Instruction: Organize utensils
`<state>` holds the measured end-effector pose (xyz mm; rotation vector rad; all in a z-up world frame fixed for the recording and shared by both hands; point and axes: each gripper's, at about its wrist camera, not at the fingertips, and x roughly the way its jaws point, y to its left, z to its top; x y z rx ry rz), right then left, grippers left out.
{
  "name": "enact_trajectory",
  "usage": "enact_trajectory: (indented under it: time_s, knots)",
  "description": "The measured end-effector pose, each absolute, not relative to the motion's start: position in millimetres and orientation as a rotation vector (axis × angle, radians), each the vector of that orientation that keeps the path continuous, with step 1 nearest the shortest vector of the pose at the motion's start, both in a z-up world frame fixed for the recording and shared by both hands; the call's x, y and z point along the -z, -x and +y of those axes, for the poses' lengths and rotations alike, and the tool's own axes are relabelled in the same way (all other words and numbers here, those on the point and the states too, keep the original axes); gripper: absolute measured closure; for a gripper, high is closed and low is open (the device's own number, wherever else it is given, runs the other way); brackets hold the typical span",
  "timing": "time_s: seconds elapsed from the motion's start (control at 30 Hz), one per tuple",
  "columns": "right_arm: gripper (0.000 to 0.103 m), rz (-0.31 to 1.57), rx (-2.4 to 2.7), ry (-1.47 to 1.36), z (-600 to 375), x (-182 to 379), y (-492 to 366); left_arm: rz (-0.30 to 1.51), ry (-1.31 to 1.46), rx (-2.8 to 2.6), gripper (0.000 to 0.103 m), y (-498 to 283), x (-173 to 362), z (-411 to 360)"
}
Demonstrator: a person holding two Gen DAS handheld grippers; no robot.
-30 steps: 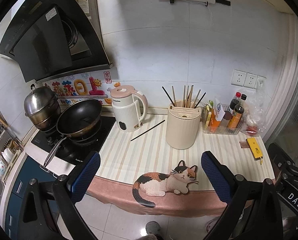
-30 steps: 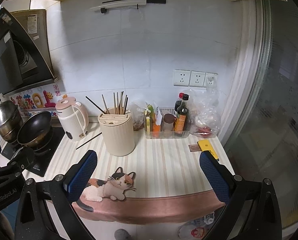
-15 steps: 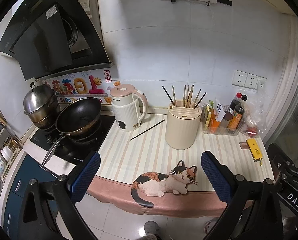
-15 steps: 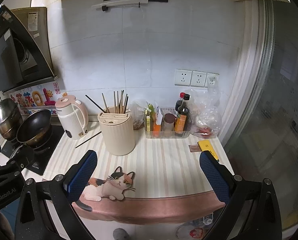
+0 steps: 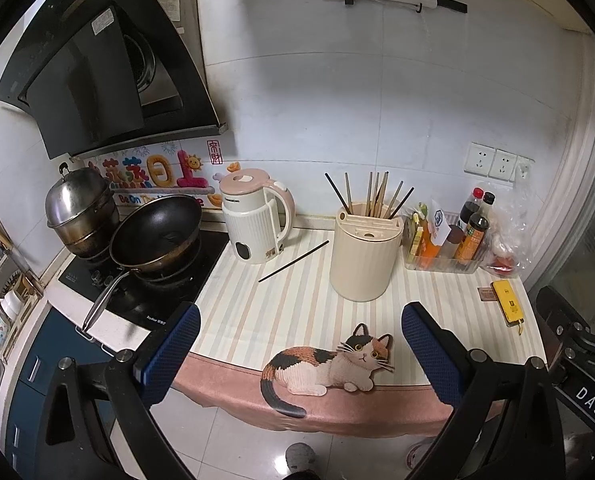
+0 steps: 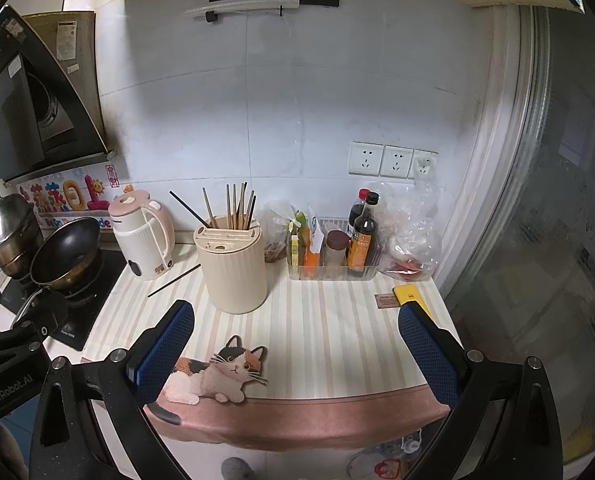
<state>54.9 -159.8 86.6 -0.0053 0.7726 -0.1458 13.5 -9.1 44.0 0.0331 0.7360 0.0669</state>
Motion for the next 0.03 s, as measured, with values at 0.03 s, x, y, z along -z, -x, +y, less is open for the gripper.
enact_trajectory:
  time_s: [0.03]
  knots:
    - [0.000,0.773,0.145,0.008,-159.8,-86.7,-55.1,0.737,-0.030,-0.066,0.000,-13.8,-43.7,-9.7]
